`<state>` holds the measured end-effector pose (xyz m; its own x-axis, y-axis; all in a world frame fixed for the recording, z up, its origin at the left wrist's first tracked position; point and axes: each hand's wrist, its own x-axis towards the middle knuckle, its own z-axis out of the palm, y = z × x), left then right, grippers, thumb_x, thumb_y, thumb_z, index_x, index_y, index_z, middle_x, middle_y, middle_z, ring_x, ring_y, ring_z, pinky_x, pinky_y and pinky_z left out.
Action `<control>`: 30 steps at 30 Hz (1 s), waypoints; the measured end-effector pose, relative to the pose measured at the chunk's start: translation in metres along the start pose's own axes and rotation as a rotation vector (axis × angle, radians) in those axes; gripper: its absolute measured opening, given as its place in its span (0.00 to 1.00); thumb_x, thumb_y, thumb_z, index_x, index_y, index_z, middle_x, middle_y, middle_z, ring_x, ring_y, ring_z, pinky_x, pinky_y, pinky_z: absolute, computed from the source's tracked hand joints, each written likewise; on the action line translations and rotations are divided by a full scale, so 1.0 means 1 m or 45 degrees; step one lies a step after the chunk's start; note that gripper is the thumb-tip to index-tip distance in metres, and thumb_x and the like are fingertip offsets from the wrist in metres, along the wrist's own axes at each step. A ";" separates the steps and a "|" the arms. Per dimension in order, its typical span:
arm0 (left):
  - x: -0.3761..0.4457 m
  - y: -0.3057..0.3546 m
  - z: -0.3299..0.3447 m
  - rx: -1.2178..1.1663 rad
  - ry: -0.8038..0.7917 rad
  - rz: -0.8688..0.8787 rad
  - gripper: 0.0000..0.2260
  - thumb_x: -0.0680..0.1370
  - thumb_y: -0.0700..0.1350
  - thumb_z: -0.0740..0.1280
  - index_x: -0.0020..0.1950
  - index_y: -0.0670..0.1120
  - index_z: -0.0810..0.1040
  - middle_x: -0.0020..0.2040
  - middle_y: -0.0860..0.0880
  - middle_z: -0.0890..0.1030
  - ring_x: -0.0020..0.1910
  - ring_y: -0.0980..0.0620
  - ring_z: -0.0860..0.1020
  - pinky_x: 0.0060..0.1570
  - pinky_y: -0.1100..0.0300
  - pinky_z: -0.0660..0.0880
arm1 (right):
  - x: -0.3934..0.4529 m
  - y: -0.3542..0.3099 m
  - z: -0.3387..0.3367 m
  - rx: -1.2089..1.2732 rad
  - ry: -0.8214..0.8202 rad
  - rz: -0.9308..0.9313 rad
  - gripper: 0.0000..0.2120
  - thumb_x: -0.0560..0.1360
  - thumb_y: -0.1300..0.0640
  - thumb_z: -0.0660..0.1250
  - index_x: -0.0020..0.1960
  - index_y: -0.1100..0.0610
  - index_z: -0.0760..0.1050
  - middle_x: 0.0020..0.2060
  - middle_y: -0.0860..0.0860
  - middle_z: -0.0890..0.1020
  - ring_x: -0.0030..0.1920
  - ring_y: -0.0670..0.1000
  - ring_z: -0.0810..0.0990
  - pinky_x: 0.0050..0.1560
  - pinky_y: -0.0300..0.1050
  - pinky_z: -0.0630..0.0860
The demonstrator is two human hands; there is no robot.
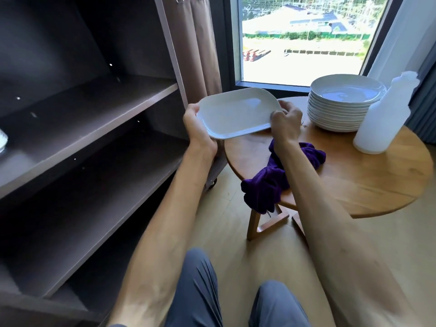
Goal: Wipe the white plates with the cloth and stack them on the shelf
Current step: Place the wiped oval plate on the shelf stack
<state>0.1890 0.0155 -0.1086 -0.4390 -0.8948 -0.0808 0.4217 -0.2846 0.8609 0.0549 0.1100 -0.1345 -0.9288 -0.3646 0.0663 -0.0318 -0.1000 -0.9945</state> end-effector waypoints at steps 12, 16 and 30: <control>-0.041 0.083 -0.136 0.742 0.236 0.933 0.31 0.77 0.44 0.72 0.78 0.43 0.66 0.72 0.48 0.72 0.68 0.53 0.76 0.63 0.59 0.78 | -0.080 -0.034 0.145 0.331 -0.186 0.094 0.14 0.76 0.66 0.60 0.60 0.62 0.74 0.53 0.55 0.80 0.47 0.50 0.80 0.28 0.31 0.73; -0.045 0.108 -0.194 1.004 0.374 0.949 0.37 0.76 0.49 0.75 0.81 0.45 0.63 0.72 0.54 0.71 0.69 0.55 0.74 0.70 0.55 0.73 | -0.116 -0.037 0.197 0.408 -0.370 0.171 0.13 0.76 0.66 0.59 0.59 0.60 0.74 0.50 0.51 0.79 0.46 0.48 0.80 0.33 0.38 0.79; -0.055 0.235 -0.327 1.341 0.917 0.960 0.34 0.75 0.51 0.78 0.77 0.46 0.70 0.65 0.57 0.75 0.64 0.64 0.70 0.62 0.72 0.64 | -0.218 -0.075 0.376 0.405 -1.031 0.158 0.22 0.76 0.47 0.67 0.68 0.53 0.72 0.55 0.44 0.77 0.57 0.45 0.76 0.63 0.53 0.77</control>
<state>0.5714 -0.1146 -0.0662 0.2281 -0.7782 0.5851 -0.5282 0.4059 0.7458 0.3986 -0.1513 -0.0433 -0.3676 -0.9227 0.1162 0.2687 -0.2250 -0.9366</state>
